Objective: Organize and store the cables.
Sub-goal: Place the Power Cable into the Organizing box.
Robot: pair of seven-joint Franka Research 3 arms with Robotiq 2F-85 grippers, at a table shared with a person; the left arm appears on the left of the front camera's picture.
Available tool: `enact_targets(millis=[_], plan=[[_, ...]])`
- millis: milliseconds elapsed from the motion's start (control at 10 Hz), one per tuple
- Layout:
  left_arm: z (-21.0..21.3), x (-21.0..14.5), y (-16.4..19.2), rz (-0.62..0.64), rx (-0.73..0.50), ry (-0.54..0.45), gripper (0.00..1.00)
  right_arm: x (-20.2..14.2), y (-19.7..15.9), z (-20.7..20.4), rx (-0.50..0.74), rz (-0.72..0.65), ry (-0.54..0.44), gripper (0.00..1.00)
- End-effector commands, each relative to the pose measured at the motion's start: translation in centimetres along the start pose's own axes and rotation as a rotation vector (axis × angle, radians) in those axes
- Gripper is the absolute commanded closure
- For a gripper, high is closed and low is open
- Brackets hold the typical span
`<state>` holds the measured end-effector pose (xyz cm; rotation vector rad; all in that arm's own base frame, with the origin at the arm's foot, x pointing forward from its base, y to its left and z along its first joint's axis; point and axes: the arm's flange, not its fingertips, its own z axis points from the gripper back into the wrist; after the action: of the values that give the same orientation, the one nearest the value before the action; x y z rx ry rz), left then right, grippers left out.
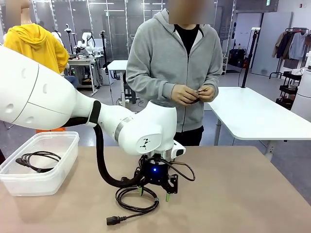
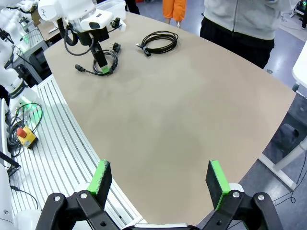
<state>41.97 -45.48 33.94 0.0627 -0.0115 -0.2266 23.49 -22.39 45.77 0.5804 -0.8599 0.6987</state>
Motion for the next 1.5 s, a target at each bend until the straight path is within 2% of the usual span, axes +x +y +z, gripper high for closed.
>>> enact_targets(millis=[0, 300, 900, 1000, 1100, 1200, 1300, 1400], plan=[[-0.8, -1.4, 0.9, 0.094, -0.014, -0.031, 0.0, 0.0, -0.1, 0.0, 0.003, 0.02, -0.012, 0.0], [-1.7, -1.1, 1.8, 0.122, -0.058, -0.087, 0.0, 0.0, -0.1, 0.0, 0.003, 0.02, -0.012, 0.0], [-3.5, 0.6, 1.0, 0.1, -0.062, -0.087, 0.0, 0.0, -0.1, 0.0, 0.003, 0.02, -0.012, 0.0], [-3.4, 0.5, 1.1, 0.104, -0.06, -0.089, 0.09, 0.0, -0.1, 0.0, 0.003, 0.02, -0.012, 0.0], [-3.2, 0.3, 1.1, 0.098, -0.047, -0.099, 0.47, 0.0, -0.1, 0.0, 0.003, 0.02, -0.012, 0.0], [-3.1, 0.2, 1.1, 0.099, -0.046, -0.097, 0.69, 0.0, -0.1, 0.0, 0.003, 0.02, -0.012, 0.0], [-3.2, 0.1, 1.2, 0.099, -0.047, -0.094, 1.0, 0.0, -0.1, 0.0, 0.003, 0.02, -0.012, 0.0], [-3.2, 0.1, 1.4, 0.099, -0.041, -0.089, 1.0, 0.0, -0.1, 0.0, 0.003, 0.02, -0.012, 0.0]])
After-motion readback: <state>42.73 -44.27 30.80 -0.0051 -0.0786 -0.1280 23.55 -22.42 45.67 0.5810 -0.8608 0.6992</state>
